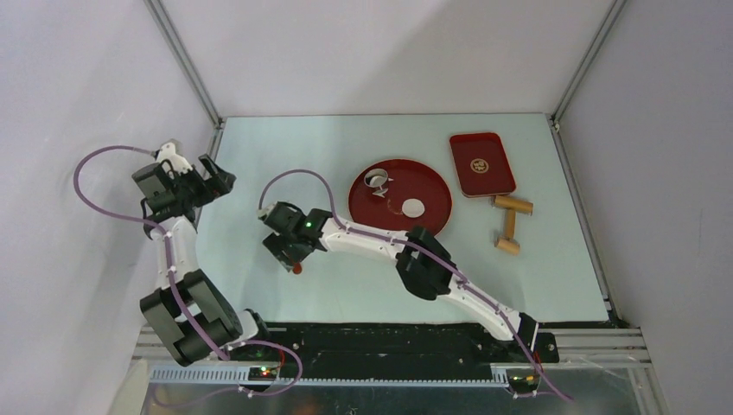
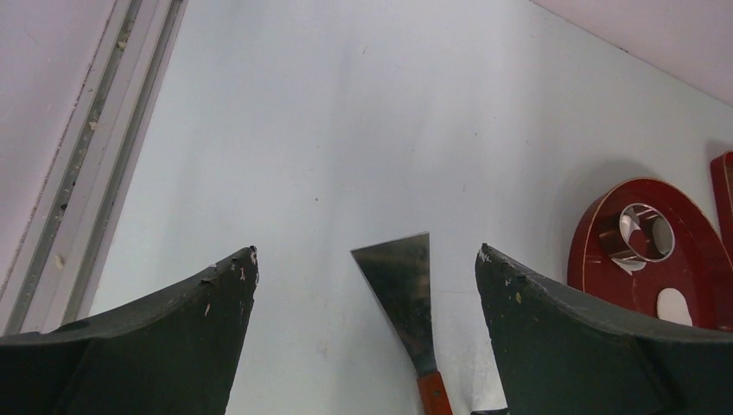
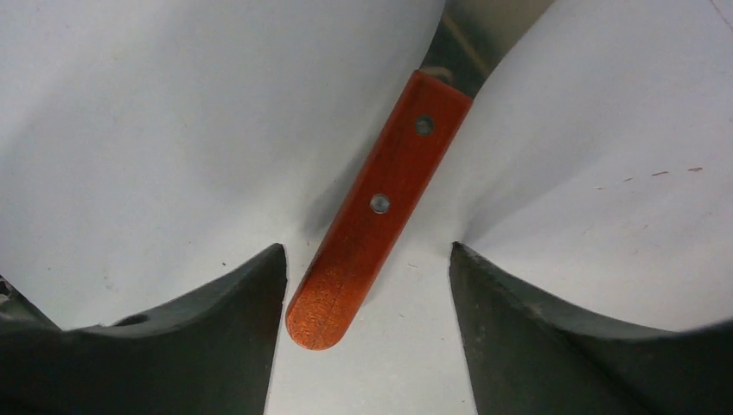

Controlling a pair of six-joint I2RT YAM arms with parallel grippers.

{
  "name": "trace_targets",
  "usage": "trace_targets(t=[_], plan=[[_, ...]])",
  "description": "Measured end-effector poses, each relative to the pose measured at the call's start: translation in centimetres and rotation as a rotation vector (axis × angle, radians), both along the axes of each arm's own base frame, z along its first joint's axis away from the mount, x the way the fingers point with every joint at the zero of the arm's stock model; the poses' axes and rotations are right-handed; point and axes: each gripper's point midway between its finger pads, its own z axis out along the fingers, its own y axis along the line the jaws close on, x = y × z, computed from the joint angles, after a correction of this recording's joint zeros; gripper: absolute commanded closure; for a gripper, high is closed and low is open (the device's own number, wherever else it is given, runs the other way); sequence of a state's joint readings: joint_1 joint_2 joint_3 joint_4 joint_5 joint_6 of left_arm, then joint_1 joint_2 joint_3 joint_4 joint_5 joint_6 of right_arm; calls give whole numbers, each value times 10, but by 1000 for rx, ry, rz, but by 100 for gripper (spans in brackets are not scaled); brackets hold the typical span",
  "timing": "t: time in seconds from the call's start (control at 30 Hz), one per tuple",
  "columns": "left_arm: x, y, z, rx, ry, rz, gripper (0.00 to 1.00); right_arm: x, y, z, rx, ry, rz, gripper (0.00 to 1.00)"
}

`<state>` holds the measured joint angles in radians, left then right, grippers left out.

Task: Roll out the dumpling wrappers from the dough

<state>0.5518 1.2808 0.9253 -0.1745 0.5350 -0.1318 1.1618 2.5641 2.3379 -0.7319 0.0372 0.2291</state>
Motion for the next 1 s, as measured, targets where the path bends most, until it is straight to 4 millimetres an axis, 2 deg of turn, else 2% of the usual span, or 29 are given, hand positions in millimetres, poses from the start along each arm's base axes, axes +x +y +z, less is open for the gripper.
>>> trace_targets(t=[0.03, 0.1, 0.13, 0.2, 0.3, 0.47, 0.57, 0.67, 0.77, 0.87, 0.93, 1.0], plan=[[0, 0, 2, 2, -4, 0, 0, -1, 0, -1, -1, -1, 3, 38], [-1, -1, 5, 8, -15, 0, 0, -2, 1, -3, -3, -2, 9, 51], [-1, -1, 7, 11, -20, 0, 0, -3, 2, -3, -2, -2, 13, 64], [0, 0, 9, 16, -28, 0, 0, -3, 2, -4, -5, -5, 24, 81], [0, -1, 11, 19, -37, -2, 0, -6, 2, -6, -5, 6, 59, 99], [1, -8, 6, 13, -36, -15, 0, -5, -11, -7, -16, 16, 122, 100], [8, -28, 0, 24, -21, -59, 0, -3, -41, -6, -62, 36, 173, 100], [17, -61, -12, 41, 4, -147, 0, 11, -73, -2, -95, 57, 187, 100], [24, -92, -36, 16, 60, -235, 0, 38, -105, 5, -108, 66, 171, 100], [26, -104, -64, -46, 134, -278, 0, 62, -132, 16, -112, 51, 150, 100], [26, -110, -80, -90, 178, -296, 0, 68, -141, 24, -109, 39, 147, 100], [27, -117, -91, -133, 214, -312, 0, 66, -143, 32, -99, 33, 161, 100]])
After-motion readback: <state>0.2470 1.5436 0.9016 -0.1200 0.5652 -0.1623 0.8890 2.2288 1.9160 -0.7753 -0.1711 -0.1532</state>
